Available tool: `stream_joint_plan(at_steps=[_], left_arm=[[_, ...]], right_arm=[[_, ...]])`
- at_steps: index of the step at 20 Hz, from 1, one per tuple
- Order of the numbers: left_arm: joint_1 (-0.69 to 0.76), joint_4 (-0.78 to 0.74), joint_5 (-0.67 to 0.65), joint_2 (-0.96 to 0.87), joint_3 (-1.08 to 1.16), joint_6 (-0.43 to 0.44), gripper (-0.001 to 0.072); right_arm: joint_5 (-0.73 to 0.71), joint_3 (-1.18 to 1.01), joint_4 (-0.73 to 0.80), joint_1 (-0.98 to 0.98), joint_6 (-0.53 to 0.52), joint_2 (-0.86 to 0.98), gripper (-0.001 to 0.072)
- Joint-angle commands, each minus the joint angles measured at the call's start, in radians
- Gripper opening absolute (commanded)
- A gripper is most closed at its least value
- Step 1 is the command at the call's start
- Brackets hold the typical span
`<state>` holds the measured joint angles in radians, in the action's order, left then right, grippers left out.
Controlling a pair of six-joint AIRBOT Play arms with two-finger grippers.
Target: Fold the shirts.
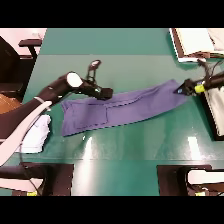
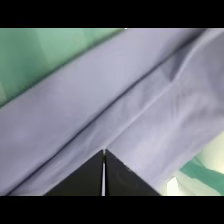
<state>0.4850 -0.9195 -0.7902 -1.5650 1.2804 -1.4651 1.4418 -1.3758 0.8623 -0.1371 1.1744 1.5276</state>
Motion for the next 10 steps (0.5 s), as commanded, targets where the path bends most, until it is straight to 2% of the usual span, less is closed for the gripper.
stream_joint_plan(at_steps=[1, 7, 10], left_arm=[[0.076, 0.021, -0.014, -0.151, 0.109, -0.002, 0.0021], [0.142, 0.057, 0.001, -0.254, 0.195, -0.001, 0.0021], [0.155, 0.071, 0.009, -0.286, 0.211, -0.004, 0.0021]], right_arm=[[0.019, -0.13, -0.008, 0.092, 0.073, -0.129, 0.0016], [0.018, -0.252, -0.011, 0.265, 0.156, -0.218, 0.0016], [0.015, -0.251, -0.136, 0.33, 0.156, -0.206, 0.0016]])
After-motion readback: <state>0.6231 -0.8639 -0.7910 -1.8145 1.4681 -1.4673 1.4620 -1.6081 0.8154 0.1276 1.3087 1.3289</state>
